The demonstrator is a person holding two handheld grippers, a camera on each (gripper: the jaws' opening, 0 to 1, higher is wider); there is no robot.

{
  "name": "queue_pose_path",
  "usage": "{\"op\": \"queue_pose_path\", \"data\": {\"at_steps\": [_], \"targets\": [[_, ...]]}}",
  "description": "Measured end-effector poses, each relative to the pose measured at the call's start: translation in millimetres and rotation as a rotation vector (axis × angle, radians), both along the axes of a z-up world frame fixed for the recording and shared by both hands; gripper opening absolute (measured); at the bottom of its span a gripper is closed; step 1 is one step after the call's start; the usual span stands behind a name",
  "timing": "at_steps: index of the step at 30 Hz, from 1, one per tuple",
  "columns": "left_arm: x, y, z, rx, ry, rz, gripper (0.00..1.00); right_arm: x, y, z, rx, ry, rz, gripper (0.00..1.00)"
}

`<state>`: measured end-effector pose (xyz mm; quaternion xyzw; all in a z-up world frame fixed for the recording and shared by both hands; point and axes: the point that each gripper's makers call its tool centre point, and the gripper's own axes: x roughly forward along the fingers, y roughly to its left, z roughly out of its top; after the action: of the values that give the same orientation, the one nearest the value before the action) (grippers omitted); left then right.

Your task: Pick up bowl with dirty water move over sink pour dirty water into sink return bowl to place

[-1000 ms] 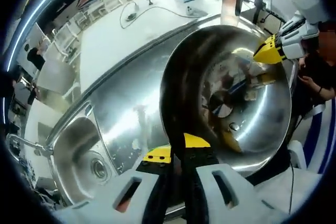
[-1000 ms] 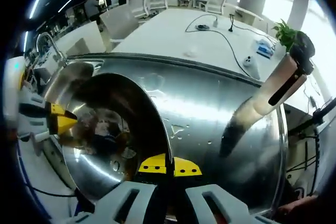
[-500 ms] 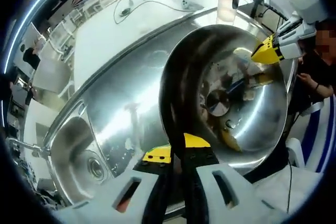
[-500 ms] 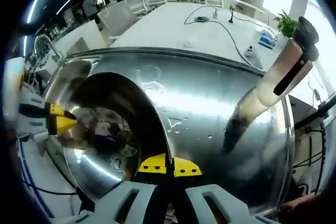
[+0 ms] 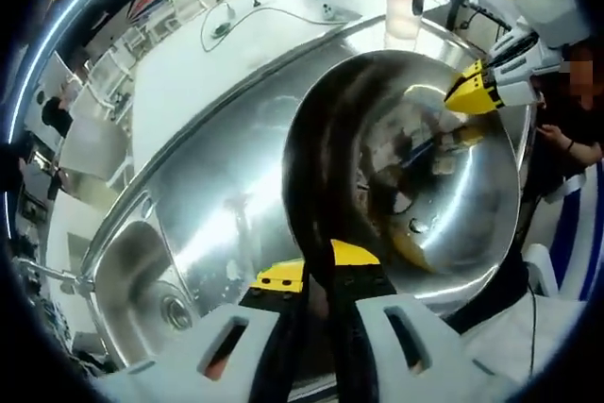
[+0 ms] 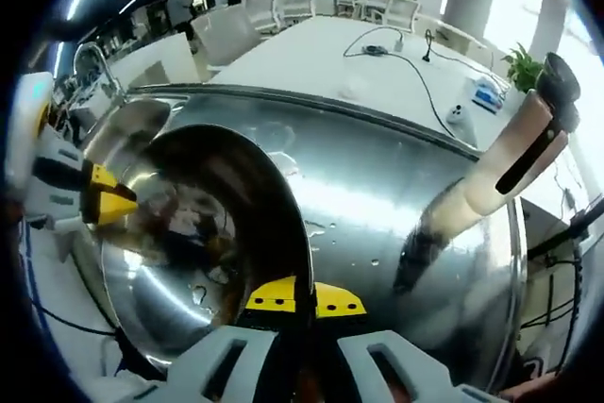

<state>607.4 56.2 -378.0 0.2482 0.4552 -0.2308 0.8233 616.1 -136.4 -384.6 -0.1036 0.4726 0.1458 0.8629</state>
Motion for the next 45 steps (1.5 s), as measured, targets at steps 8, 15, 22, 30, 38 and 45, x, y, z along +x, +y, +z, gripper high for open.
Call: {"op": "queue_pose_path", "data": {"at_steps": [8,15,22,30,38,45], "targets": [[13.0,1,1.6,-0.019,-0.094,-0.026,0.01,8,1,1.2,0.005,-0.075,0.04,0.02],[21.7,2,5.6,-0.046,-0.174,-0.045,0.02,12,5,3.0,0.052,-0.127,0.06,0.05],[35.0,2,23.7,-0.125,-0.3,-0.031,0.01,18,7,14.2,0.104,-0.2,0.06,0.09],[40.0,5,51.7,-0.232,-0.407,-0.003,0.02,26,13,45.0,0.135,-0.343,0.097,0.12],[39.0,8,85.5,-0.368,-0.526,-0.018,0.1,33,8,77.2,0.14,-0.512,0.126,0.15],[37.0,33,120.8,-0.464,-0.669,0.039,0.1,30,-10,116.3,0.2,-0.692,0.076,0.21]]}}
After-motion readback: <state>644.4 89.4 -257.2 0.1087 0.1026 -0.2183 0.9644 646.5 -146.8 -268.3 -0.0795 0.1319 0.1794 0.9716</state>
